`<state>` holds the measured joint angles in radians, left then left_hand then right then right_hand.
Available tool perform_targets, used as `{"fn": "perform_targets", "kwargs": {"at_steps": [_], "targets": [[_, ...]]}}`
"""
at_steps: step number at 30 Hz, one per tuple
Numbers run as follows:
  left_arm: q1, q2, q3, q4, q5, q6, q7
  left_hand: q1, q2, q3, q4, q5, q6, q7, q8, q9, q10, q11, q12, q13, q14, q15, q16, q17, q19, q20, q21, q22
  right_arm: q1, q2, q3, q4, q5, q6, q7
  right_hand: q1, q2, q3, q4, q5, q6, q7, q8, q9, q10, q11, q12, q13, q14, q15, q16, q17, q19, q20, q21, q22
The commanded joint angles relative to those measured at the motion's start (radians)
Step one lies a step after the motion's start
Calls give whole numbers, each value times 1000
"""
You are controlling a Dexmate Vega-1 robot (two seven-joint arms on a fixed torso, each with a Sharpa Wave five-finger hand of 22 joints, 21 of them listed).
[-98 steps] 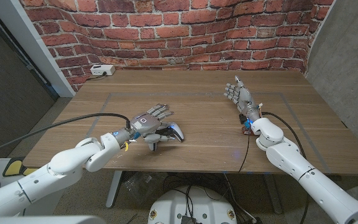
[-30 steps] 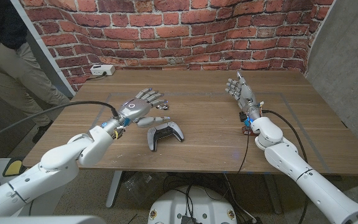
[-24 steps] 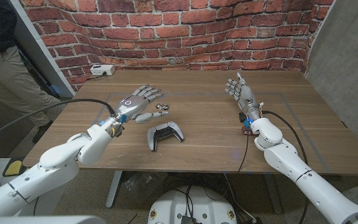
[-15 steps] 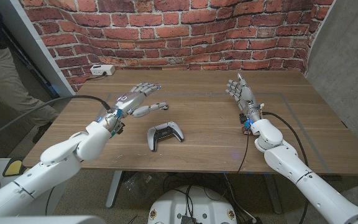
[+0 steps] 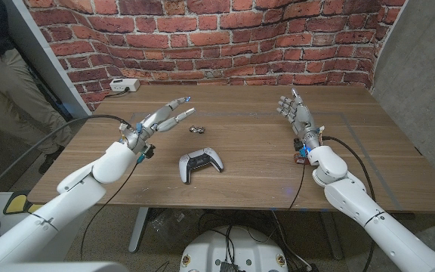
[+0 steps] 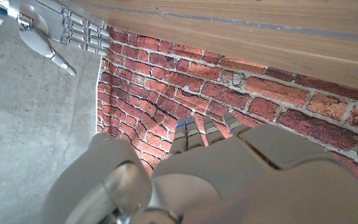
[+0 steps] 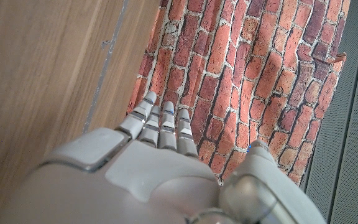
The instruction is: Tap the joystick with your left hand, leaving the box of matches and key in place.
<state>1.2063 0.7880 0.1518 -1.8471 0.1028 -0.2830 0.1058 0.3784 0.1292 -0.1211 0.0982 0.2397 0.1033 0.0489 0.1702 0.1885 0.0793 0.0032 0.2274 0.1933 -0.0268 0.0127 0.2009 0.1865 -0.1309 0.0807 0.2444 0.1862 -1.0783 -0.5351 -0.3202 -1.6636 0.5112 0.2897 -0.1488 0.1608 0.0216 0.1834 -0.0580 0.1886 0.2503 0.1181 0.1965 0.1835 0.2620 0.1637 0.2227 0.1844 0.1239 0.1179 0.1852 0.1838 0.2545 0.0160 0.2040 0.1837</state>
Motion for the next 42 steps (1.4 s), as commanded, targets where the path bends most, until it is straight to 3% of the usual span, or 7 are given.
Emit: {"fn": "perform_targets", "kwargs": {"at_steps": [1, 7, 16, 23, 33, 42], "targets": [[-79, -94, 50, 110, -276, -82, -92, -1, -6, -6, 1, -2, 2, 26, 10, 2, 7, 15, -4, 1, 3, 10, -4, 1, 7, 8, -2, 1, -18, -5, 13, -12, -5, 16, 3, -1, 8, -1, 1, 3, 2, 6, 0, 6, 8, -3, -1, 4, 10, -2, 2, 2, -2, -1, 1, 3], [-104, -107, 75, 141, -343, -85, -119, -1, -7, -8, 1, -3, 4, 29, 14, 1, 12, 22, -3, 1, 8, 15, -3, 1, 14, 9, -1, 1, -20, -17, 16, -15, -10, 10, 13, -2, 8, -2, 0, 3, 3, 7, 0, 6, 10, 0, -1, 4, 10, -2, 2, 2, -1, -3, 2, 3], [-157, -154, 105, 227, -572, -82, -224, -1, -9, -10, 2, -5, 20, 25, 23, 0, 25, 23, -1, 1, 17, 12, -2, 1, 10, -1, -5, 1, -27, -29, 32, -27, -10, -5, 3, -3, 7, -3, 0, 3, 4, 10, 0, 5, 10, 0, -1, 4, 12, -1, 3, 2, 3, -5, 3, 3], [-206, -195, 132, 284, -682, -74, -263, -1, -10, -12, 2, -7, 24, 20, 26, 0, 29, 24, -1, 1, 22, 12, -1, 1, 21, -2, -3, 0, -25, -44, 45, -37, -7, -25, 5, -4, 6, -4, 0, 3, 5, 13, 1, 5, 10, 3, -1, 4, 12, 0, 2, 1, 4, -5, 3, 3], [-216, -227, 145, 307, -742, -64, -227, -2, -11, -15, 3, -9, 32, 15, 29, 0, 28, 44, -4, 1, 25, 22, -1, 1, 37, -2, 0, 0, 1, -39, 43, 20, 24, -11, 50, -4, 5, -5, -1, 4, 7, 14, 1, 5, 9, 3, -2, 4, 12, 0, 2, 1, 4, -6, 3, 3], [-222, -230, 150, 333, -797, -61, -252, -4, -11, -17, 5, -11, 31, 7, 29, 0, 41, 31, -1, 1, 30, 22, -1, 1, 43, 8, -1, 0, 12, -39, 41, 31, 30, -16, 51, -4, 4, -6, -3, 4, 6, 13, 0, 5, 11, 4, -2, 4, 12, 0, 2, 1, 4, -6, 3, 3]]}}
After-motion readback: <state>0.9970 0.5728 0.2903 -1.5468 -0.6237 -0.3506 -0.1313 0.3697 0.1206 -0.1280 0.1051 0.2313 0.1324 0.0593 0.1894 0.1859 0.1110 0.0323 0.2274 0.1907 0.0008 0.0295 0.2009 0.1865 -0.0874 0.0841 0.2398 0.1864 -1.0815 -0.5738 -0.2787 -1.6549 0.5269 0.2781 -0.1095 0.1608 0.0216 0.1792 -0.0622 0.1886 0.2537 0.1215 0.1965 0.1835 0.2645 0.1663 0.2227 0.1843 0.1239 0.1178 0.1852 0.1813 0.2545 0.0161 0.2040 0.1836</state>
